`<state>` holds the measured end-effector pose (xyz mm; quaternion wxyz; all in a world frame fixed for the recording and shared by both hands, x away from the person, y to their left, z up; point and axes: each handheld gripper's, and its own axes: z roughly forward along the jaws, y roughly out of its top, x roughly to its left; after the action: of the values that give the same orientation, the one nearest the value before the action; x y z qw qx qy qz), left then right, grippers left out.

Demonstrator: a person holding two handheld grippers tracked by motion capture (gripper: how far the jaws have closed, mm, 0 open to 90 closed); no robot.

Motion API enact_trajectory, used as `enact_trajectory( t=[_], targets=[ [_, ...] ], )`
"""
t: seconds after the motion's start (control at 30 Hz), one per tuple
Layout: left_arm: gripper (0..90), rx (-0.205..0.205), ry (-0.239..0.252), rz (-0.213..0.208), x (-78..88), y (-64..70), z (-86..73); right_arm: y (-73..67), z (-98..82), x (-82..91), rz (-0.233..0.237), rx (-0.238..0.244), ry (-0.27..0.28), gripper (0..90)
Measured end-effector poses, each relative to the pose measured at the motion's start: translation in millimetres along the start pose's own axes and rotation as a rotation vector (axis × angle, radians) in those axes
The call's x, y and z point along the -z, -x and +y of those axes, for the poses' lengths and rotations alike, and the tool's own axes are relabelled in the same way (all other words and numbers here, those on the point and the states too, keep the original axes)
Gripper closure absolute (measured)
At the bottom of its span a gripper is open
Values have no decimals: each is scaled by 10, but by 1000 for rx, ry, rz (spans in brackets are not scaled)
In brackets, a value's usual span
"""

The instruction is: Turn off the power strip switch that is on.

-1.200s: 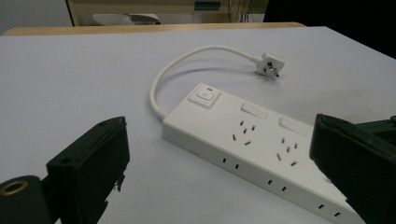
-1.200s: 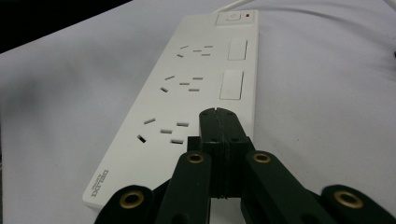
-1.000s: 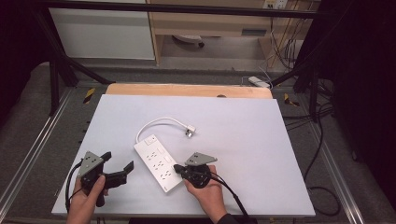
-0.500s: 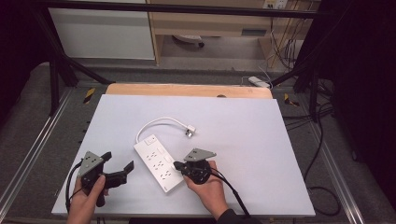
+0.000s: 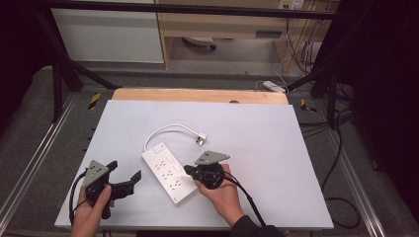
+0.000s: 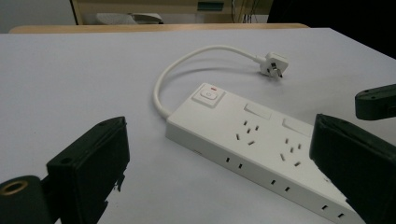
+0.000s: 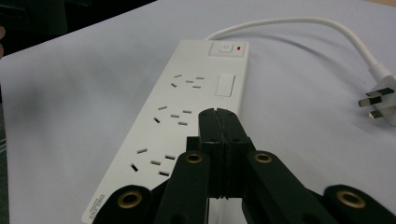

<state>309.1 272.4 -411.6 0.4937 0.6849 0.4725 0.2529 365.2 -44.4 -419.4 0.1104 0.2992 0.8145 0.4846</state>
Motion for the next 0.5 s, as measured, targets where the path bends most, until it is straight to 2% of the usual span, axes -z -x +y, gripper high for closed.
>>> enact_trajectory(
  t=[0.5],
  targets=[
    [48, -5, -5, 3, -4, -2, -1, 168, 200, 129, -5, -14, 0, 874]
  ],
)
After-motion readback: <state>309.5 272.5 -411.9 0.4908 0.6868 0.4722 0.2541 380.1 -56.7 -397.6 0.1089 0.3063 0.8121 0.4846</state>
